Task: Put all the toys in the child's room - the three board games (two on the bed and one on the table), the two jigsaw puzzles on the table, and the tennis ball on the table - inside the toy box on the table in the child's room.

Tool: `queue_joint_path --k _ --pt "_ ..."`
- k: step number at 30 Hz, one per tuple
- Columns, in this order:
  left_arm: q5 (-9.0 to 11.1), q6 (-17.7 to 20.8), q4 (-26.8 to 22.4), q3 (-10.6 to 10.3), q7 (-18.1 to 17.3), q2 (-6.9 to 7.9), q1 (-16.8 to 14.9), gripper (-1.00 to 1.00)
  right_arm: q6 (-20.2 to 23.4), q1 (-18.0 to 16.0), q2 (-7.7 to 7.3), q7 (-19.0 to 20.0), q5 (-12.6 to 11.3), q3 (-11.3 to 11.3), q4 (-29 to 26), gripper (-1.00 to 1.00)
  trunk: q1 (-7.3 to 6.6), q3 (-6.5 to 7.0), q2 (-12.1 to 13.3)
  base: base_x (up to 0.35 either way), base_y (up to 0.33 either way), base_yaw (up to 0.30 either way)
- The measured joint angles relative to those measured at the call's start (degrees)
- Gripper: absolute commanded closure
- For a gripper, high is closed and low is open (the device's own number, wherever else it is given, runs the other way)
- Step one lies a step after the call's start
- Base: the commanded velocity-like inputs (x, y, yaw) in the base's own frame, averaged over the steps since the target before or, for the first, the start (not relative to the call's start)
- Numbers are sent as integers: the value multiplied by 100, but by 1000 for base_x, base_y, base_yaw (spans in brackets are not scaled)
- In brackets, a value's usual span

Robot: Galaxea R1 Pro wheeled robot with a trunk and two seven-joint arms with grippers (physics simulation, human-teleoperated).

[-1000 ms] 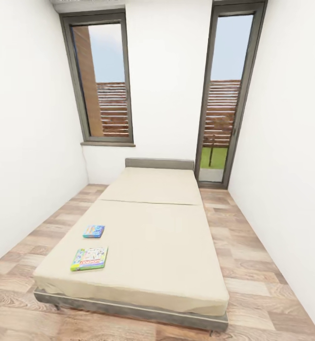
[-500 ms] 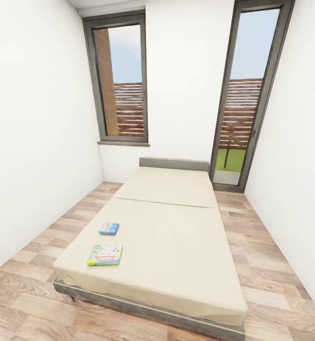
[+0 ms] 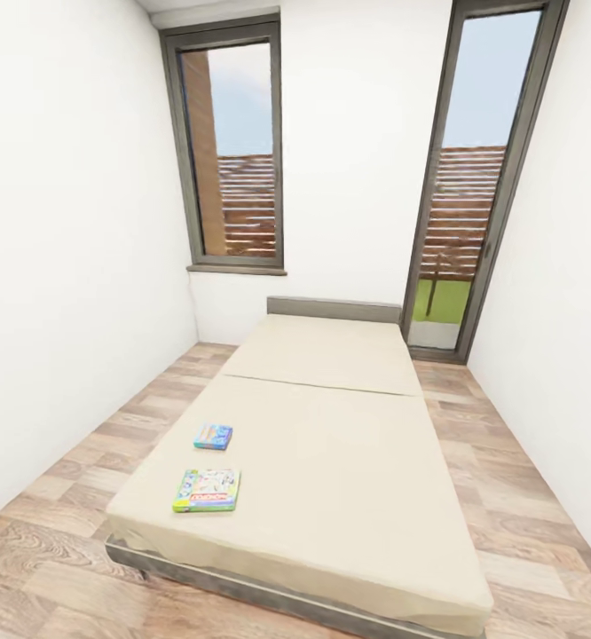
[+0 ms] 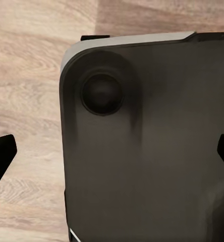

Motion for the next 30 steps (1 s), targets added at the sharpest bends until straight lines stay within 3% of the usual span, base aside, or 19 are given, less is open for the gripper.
queue_joint_path --k 17,30 --pt "0 -2 4 3 0 8 0 -100 3 0 0 0 0 -3 0 -100 0 0 0 74 186 4" --pt "1 -9 2 3 0 74 0 -100 -4 0 0 0 0 1 -1 -100 0 0 0 9 159 213"
